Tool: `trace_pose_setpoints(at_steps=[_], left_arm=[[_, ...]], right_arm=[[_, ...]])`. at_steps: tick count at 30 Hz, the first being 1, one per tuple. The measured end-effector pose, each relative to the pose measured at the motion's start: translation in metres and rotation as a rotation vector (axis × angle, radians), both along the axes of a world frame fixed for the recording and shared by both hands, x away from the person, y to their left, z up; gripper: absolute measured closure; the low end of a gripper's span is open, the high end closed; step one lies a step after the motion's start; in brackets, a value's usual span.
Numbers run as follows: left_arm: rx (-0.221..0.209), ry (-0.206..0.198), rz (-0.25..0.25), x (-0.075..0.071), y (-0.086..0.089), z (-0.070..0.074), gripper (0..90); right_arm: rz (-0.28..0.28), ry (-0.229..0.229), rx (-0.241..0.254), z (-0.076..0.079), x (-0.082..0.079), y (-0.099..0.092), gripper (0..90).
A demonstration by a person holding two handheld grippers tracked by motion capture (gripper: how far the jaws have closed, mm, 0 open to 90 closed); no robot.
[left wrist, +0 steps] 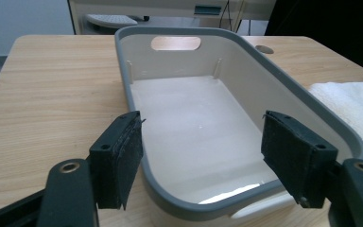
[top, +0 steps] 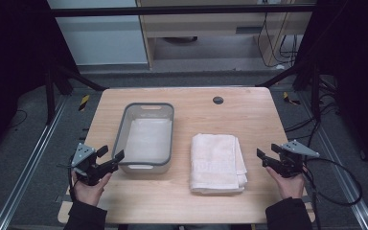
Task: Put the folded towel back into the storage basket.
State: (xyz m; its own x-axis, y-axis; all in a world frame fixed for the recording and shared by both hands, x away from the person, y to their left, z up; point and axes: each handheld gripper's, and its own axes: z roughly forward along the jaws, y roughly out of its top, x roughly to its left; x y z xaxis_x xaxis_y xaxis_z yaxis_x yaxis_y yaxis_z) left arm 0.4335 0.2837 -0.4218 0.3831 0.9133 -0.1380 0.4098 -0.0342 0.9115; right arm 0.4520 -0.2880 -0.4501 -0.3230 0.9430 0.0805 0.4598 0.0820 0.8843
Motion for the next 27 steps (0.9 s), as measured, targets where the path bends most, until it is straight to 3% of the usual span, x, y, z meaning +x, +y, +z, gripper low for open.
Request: trace_pose_setpoints(at_steps=[13,19,27], left_arm=[[0.021,-0.009,-0.074,-0.002,-0.030,0.001,29.5],[0.014,-0.007,-0.082,-0.001,-0.035,0.002,30.0],[0.020,-0.013,-0.117,0.000,-0.050,0.004,29.9]], right_arm=[[0.028,-0.021,0.026,0.013,0.008,0.004,36.1],[0.047,-0.003,0.028,0.016,0.013,0.006,36.5],[0.066,-0.016,0.033,0.024,0.022,0.011,35.5]])
